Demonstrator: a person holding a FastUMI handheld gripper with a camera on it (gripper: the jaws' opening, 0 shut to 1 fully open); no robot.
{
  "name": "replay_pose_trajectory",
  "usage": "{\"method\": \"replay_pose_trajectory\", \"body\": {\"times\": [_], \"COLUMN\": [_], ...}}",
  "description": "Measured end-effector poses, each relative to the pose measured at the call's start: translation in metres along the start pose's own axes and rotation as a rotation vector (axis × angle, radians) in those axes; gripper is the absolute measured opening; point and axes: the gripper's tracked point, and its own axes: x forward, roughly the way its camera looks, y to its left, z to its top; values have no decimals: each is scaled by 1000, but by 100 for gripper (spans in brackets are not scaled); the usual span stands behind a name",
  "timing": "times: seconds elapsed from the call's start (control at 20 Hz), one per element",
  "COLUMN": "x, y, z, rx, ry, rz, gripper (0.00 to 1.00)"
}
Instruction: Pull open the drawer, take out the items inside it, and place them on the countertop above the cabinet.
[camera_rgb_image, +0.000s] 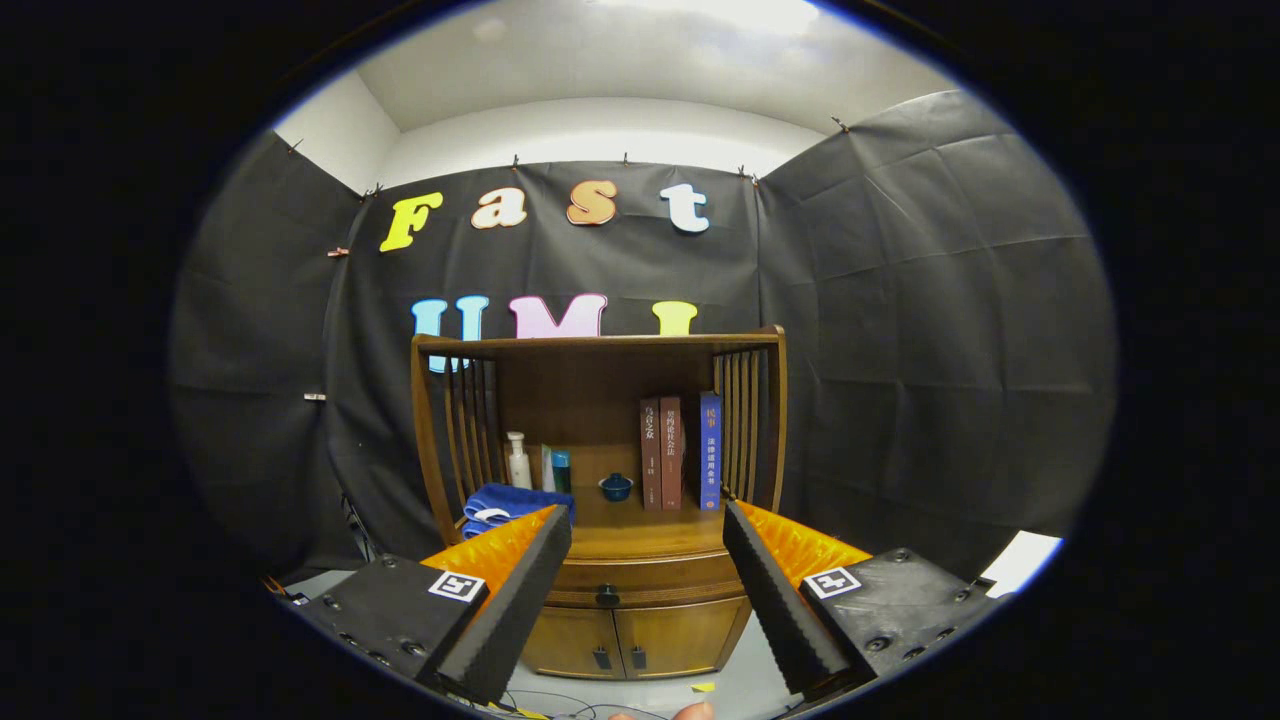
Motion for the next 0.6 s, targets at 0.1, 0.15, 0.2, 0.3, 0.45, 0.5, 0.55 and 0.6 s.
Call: {"method": "replay_pose_trajectory", "body": {"times": [0.1,0.15,0.2,0.3,0.45,0.5,0.55,0.6], "x": [-1,-1,-2,2,9,14,19,24], "y": [1,2,2,3,10,10,10,11], "z": [0,1,1,-1,-18,-27,-35,-42], "rx": [-1,1,5,21,42,43,43,43], "ry": [-4,-9,-17,-27,-27,-24,-27,-33], "rz": [0,1,-2,-4,5,-2,-9,-10], "gripper": [100,100,100,100,100,100,100,100]}}
